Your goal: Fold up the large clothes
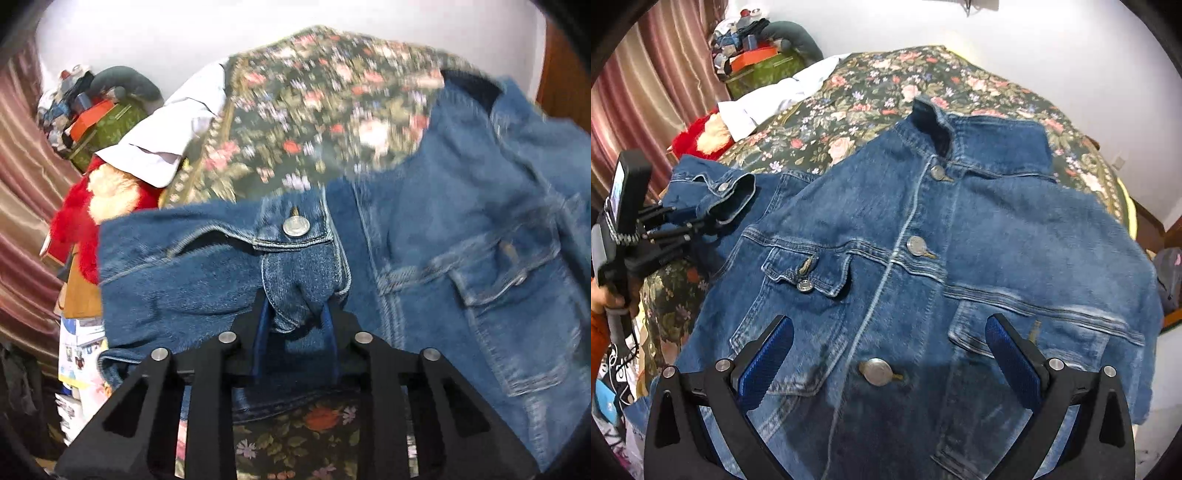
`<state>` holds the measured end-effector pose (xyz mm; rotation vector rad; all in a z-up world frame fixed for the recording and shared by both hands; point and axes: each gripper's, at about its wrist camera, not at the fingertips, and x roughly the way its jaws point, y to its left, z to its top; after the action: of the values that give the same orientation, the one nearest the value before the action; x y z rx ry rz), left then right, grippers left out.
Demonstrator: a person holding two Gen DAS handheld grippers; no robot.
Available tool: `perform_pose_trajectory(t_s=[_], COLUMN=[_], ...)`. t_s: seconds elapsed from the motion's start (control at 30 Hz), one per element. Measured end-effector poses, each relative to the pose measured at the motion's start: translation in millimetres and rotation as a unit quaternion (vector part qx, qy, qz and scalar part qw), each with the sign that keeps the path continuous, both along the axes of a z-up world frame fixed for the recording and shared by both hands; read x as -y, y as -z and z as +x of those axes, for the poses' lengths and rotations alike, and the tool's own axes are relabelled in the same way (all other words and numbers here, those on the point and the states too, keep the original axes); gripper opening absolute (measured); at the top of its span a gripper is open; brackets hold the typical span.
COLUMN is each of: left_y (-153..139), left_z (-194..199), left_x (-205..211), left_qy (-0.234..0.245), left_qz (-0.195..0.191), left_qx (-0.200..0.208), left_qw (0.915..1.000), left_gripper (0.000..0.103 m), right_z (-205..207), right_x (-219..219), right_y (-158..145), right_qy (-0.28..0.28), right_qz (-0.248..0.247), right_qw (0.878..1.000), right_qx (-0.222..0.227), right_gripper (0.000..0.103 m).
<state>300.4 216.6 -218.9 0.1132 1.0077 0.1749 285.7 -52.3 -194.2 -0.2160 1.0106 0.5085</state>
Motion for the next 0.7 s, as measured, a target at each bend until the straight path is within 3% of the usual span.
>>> perform_pose_trajectory(t_s=[0.23, 0.37, 0.57, 0.7], left_y=[-93.1, -152.1, -202.4, -209.0], left_z=[-7.9, -2.6, 24.0, 38.0], left_x=[23.1, 61.4, 143.1, 213.7], left_qy=[0.017, 0.053, 0.121, 0.17], left_qz=[-0.052, -0.109, -0.164, -0.18], left_qx=[0.071, 0.11, 0.132, 0.125], left_qw=[0.996, 0.9865, 0.9702, 0.9607], left_gripper=[0.023, 0.023, 0.023, 0.023], right_z=[-7.9, -12.6, -21.7, -26.9], right_x=[49.8, 86.2, 141.7, 175.2], right_y=[-27.6, -44.9, -62.4, -66.0], right_qy=[0.037, 0.065, 0.1, 0.122], right_qz=[0.006, 0.021, 0.053, 0.056], right_qw=[0.999, 0.996, 0.992, 0.989], right_qx=[0.031, 0.048, 0.06, 0.064], right_gripper=[0.103, 0.103, 0.103, 0.103])
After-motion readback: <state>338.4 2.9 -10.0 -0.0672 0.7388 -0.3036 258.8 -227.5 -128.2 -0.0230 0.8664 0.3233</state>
